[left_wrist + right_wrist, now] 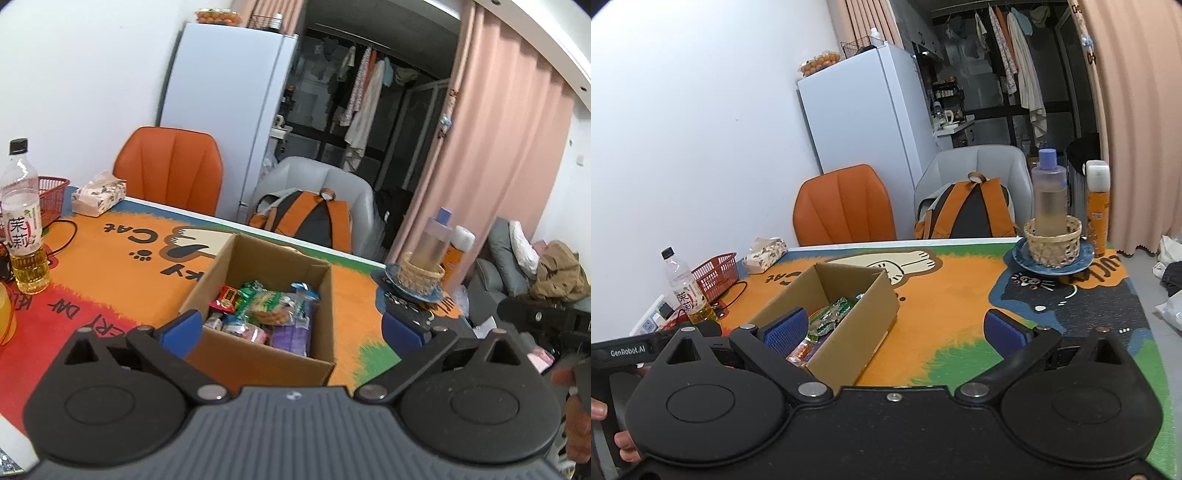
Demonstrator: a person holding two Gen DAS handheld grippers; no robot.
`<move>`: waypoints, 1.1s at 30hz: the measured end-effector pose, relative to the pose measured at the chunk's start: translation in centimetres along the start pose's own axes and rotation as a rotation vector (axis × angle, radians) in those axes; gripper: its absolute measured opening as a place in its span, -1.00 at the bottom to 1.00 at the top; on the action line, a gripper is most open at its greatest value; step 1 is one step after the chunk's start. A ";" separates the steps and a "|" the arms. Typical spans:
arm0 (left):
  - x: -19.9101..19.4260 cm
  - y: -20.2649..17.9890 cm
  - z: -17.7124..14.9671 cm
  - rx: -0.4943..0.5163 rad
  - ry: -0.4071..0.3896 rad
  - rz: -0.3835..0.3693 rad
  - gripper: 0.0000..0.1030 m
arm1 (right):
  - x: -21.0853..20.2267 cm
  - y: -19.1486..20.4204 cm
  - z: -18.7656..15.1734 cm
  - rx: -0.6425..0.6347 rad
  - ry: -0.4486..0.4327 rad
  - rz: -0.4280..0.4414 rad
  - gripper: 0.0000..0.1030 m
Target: Organize snacks
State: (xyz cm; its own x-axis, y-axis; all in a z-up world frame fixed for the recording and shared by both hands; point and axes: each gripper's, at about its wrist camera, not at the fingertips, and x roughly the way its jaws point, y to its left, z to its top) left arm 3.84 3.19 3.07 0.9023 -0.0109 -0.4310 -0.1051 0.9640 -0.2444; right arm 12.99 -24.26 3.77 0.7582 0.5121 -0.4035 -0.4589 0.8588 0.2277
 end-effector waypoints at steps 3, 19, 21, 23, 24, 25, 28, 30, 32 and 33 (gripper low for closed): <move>-0.4 -0.4 -0.2 0.021 0.018 -0.011 1.00 | -0.9 -0.2 0.0 -0.007 -0.001 0.007 1.00; -1.8 -0.8 -0.5 0.037 0.034 -0.036 1.00 | -2.8 -0.4 -0.4 -0.034 0.026 -0.008 1.00; -1.8 -0.7 -0.5 0.034 0.035 -0.029 1.00 | -2.7 -0.4 -0.5 -0.035 0.031 -0.006 1.00; -1.8 -0.5 -0.5 0.031 0.033 -0.024 1.00 | -2.7 -0.3 -0.5 -0.043 0.035 -0.004 1.00; -1.8 -0.5 -0.4 0.032 0.033 -0.021 1.00 | -2.7 -0.2 -0.6 -0.046 0.035 -0.004 1.00; -1.8 -0.6 -0.4 0.034 0.033 -0.021 1.00 | -2.7 -0.2 -0.6 -0.047 0.036 -0.004 1.00; -1.7 -0.6 -0.5 0.037 0.039 -0.026 1.00 | -2.6 -0.2 -0.7 -0.045 0.044 0.000 1.00; -1.7 -0.6 -0.6 0.041 0.041 -0.026 1.00 | -2.5 -0.2 -0.7 -0.045 0.047 -0.002 1.00; -1.7 -0.6 -0.6 0.039 0.042 -0.025 1.00 | -2.3 -0.3 -0.7 -0.045 0.050 -0.004 1.00; -1.7 -0.6 -0.6 0.040 0.041 -0.025 1.00 | -2.3 -0.3 -0.8 -0.045 0.052 -0.004 1.00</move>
State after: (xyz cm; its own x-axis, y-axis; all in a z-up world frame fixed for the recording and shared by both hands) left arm 2.10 2.48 3.39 0.8864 -0.0457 -0.4606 -0.0649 0.9730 -0.2215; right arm 11.04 -25.70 3.94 0.7354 0.5067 -0.4499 -0.4774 0.8586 0.1866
